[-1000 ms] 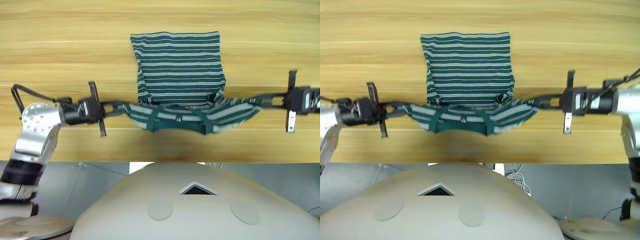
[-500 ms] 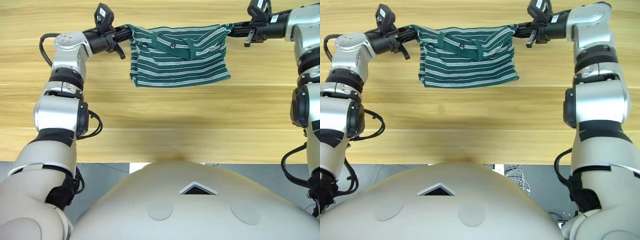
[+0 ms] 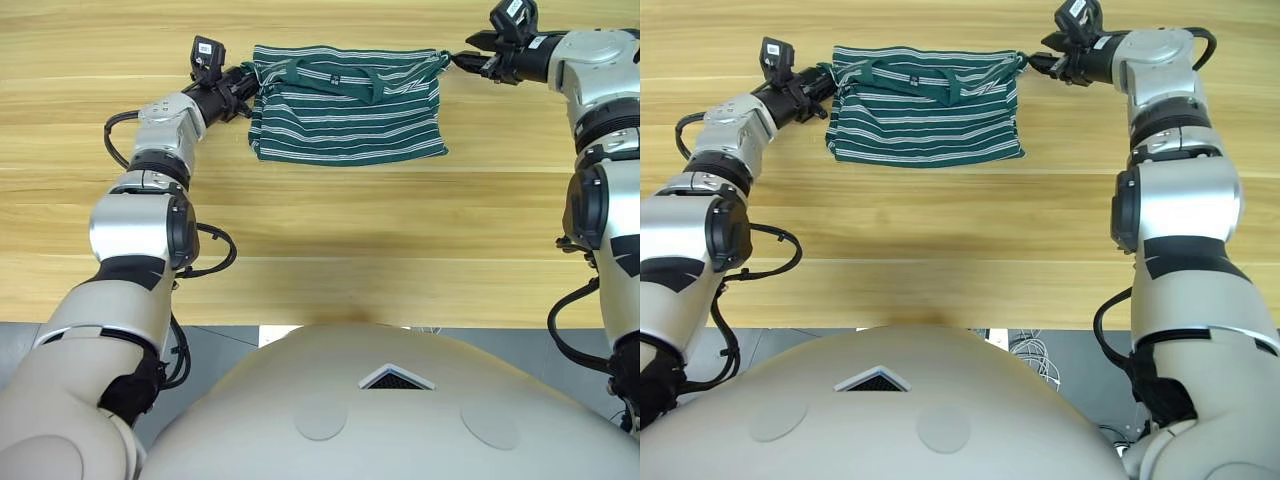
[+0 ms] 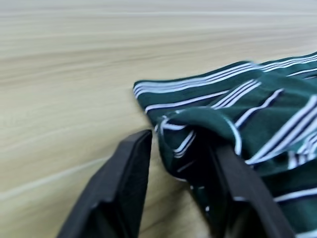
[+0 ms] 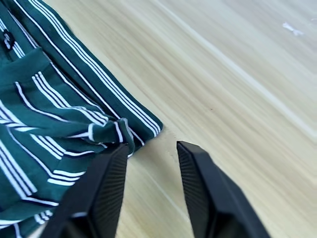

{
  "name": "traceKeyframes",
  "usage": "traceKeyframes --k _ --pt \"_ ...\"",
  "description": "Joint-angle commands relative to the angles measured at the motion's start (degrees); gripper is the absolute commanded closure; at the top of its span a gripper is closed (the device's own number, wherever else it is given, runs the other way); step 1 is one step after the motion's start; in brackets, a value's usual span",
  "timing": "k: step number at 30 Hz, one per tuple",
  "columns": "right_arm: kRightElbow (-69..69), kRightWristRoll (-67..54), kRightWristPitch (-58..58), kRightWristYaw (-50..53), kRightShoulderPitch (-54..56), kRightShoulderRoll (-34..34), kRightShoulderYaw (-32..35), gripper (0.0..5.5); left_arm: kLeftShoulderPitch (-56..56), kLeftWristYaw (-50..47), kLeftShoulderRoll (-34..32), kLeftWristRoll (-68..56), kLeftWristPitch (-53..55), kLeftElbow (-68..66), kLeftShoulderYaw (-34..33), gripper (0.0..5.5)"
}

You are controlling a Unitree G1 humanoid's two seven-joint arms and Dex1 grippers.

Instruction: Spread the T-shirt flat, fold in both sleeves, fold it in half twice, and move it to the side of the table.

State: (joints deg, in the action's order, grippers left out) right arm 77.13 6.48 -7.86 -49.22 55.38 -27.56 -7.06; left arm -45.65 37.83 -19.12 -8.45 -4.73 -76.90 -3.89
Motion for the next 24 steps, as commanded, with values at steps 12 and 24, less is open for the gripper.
traceKeyframes --k 12,24 --pt "-12.5 0.4 -30.3 -9.8 -10.3 4.0 -1.1 2.08 -3.2 2.5 -0.9 -14.6 -8.8 4.6 -22.7 2.61" --pt "-20.3 -0.6 -31.0 -1.1 -14.4 17.1 -5.0 2.08 17.2 0.7 8.9 -3.7 -25.6 22.2 -9.2 2.61"
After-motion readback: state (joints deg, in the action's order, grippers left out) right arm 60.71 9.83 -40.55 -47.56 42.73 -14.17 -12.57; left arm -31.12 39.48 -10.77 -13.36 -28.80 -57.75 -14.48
